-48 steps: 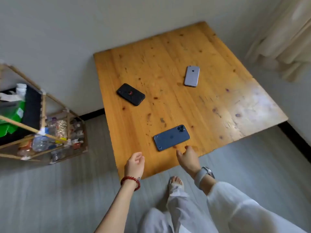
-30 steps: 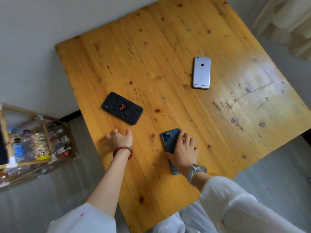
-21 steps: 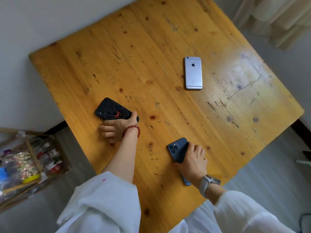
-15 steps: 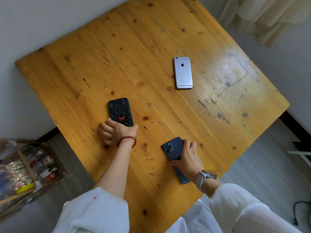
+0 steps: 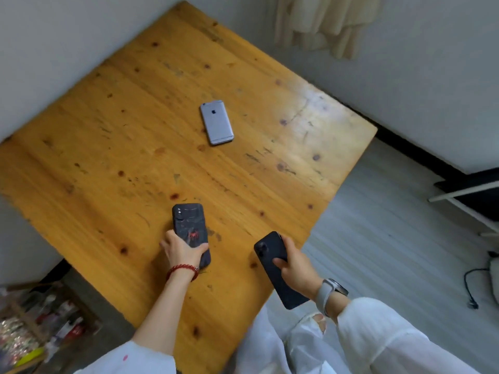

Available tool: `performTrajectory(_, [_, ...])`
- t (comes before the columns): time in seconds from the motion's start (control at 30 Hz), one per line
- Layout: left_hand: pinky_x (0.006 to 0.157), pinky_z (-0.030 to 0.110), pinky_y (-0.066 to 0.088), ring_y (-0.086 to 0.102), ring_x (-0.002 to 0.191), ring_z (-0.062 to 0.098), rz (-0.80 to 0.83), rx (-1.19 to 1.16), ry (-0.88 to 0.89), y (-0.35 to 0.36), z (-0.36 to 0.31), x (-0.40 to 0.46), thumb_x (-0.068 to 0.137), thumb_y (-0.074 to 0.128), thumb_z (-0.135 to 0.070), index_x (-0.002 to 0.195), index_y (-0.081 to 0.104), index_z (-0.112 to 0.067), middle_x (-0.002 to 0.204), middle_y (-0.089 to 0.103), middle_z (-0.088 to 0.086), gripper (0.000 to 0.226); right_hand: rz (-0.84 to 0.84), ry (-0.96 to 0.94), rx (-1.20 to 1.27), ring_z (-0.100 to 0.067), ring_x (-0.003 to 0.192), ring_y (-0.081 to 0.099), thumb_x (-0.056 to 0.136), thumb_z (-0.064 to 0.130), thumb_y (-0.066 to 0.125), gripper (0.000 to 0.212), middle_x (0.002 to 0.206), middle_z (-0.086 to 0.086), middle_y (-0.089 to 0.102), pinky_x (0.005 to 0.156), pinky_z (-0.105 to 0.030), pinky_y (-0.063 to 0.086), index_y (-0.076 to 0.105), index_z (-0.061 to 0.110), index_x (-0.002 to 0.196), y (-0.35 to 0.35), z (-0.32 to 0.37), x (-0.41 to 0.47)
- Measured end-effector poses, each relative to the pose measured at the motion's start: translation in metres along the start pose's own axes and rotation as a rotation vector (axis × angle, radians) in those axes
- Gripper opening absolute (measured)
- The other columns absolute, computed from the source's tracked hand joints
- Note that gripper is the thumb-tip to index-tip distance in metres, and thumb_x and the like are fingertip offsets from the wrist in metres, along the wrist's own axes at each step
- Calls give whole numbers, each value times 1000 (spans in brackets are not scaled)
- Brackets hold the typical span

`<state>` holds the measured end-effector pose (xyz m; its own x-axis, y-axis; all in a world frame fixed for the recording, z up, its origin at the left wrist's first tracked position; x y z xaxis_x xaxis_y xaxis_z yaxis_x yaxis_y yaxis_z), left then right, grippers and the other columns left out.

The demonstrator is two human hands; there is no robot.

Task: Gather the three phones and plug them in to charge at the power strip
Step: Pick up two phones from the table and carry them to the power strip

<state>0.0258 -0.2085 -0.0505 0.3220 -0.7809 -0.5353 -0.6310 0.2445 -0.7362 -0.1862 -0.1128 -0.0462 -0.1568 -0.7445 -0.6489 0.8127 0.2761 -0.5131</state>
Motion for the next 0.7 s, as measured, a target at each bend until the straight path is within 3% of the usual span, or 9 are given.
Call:
performTrajectory(0.1, [79, 48, 46, 55, 104, 41, -28, -23, 81, 16, -20, -28, 83, 62, -16, 111, 38, 1, 118, 54, 26, 40, -43, 3, 132, -36, 111, 53, 92, 10, 44, 51, 126, -16, 55, 88, -40, 44, 25, 17, 139, -25, -34, -21])
performTrajectory(0.2, [85, 46, 46, 55, 106, 40, 26, -23, 173, 40, -44, -67, 86, 57, -17, 116, 42, 1, 119, 56, 23, 38, -119, 29, 280, -33, 116, 51, 93, 11, 43, 49, 131, -14, 52, 90, -35, 41, 26, 15, 140, -54, -72, -48])
performTrajectory(0.33, [86, 41, 46, 55, 107, 34, 210, -85, 385, 99, -88, -148, 85, 58, -16, 111, 48, -7, 115, 58, 17, 29, -268, 86, 491, -28, 110, 54, 92, 10, 45, 39, 120, -10, 56, 79, -26, 38, 38, 10, 131, -100, -144, -96])
performTrajectory(0.47, [80, 33, 46, 57, 95, 25, 407, -178, 526, 177, -140, -249, 82, 61, -9, 98, 48, -12, 98, 56, 8, 21, -442, 185, 699, -26, 98, 55, 90, 5, 42, 39, 115, -12, 58, 88, -39, 47, 40, 10, 128, -148, -229, -156])
performTrajectory(0.53, [77, 32, 45, 56, 91, 23, 513, -176, 583, 216, -165, -299, 82, 62, -8, 96, 49, -10, 96, 57, 8, 20, -528, 210, 765, -23, 97, 55, 92, 7, 40, 40, 111, -6, 57, 88, -39, 48, 38, 14, 131, -168, -271, -187])
performTrajectory(0.7, [80, 39, 50, 57, 87, 24, 800, -32, 740, 313, -206, -419, 81, 62, -11, 92, 51, -13, 87, 59, 1, 16, -888, 361, 936, -20, 93, 55, 91, 8, 45, 40, 106, 1, 58, 69, -25, 45, 42, 21, 129, -205, -374, -273])
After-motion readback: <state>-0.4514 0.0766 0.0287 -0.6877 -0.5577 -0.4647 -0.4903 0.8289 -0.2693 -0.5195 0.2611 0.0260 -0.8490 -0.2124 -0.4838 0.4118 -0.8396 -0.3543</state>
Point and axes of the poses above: each hand's wrist, its own x-axis towards the middle knuckle, its own y-axis out of the palm, z = x × y, the point moved 2 cm from there along x, towards the middle knuckle
